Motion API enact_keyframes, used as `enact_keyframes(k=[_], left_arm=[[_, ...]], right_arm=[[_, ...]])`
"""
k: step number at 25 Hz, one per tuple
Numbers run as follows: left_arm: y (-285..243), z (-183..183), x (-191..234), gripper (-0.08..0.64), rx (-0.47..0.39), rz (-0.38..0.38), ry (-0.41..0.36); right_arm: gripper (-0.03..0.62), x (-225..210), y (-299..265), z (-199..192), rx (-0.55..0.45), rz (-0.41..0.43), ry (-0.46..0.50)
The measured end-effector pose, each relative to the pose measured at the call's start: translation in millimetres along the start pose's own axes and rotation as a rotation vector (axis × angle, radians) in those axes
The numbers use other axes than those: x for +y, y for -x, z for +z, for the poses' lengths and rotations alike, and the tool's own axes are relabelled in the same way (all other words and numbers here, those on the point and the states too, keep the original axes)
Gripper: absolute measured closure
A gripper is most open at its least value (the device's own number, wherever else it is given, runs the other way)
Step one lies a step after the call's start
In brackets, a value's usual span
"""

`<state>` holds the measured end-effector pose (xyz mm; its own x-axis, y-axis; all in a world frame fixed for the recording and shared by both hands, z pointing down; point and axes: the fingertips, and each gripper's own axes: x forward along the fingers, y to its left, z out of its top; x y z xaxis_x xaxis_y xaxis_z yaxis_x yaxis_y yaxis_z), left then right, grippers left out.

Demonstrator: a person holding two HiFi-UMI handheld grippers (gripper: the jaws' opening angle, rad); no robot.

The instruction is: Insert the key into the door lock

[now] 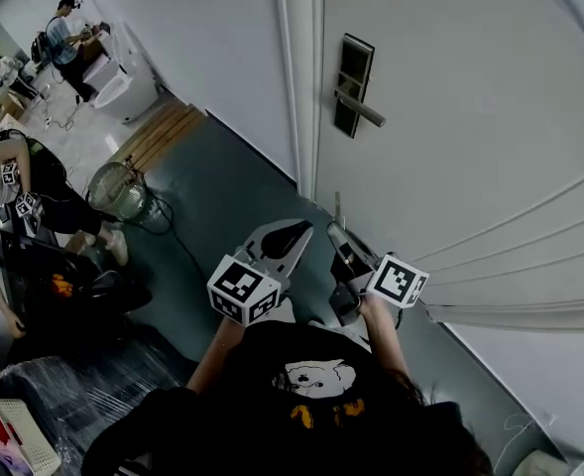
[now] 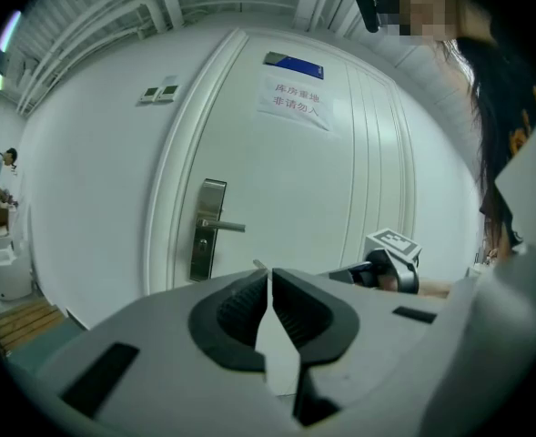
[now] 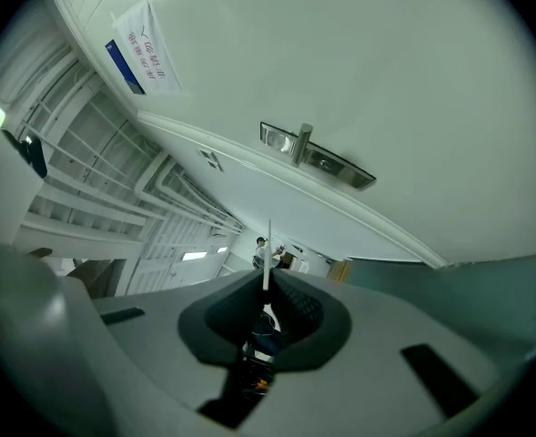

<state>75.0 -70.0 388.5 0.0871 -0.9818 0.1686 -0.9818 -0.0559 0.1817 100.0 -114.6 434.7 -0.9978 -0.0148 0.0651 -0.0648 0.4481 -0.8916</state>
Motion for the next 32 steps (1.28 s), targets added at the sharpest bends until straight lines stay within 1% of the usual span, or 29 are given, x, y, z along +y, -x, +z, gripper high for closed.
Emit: enact_keyframes(k=[7,11,14,19,25,32], left_arm=[[-4,11,55,0.540,0.027,-0.042,0.011],[-4,14,91,0.540,0.043,-0.058,0.027],[-1,13,113,0.540,0.055,-0.074,0.041],[1,15,148,0.540,0.054,-0.105,0.050],[10,20,184,0.540,0.051,-0.142,0.055],[22,27,213,0.540,0.037,-0.196,0.035]], right_arm=[[0.572,-6,-48,3,-0.027,-0.057,-0.040],[0.572,-6,-82,8,-0.036,-0.067,-0.038],[0.572,-8,-103,2,-0.037,-0.101,-0.060],[0.572,-12,-136,-2,-0.051,-0.132,-0.065],[0.572,-8,-169,-5,-0.078,-0.166,-0.057],[0.572,1,-198,-8,-0.129,-0.183,-0.032]])
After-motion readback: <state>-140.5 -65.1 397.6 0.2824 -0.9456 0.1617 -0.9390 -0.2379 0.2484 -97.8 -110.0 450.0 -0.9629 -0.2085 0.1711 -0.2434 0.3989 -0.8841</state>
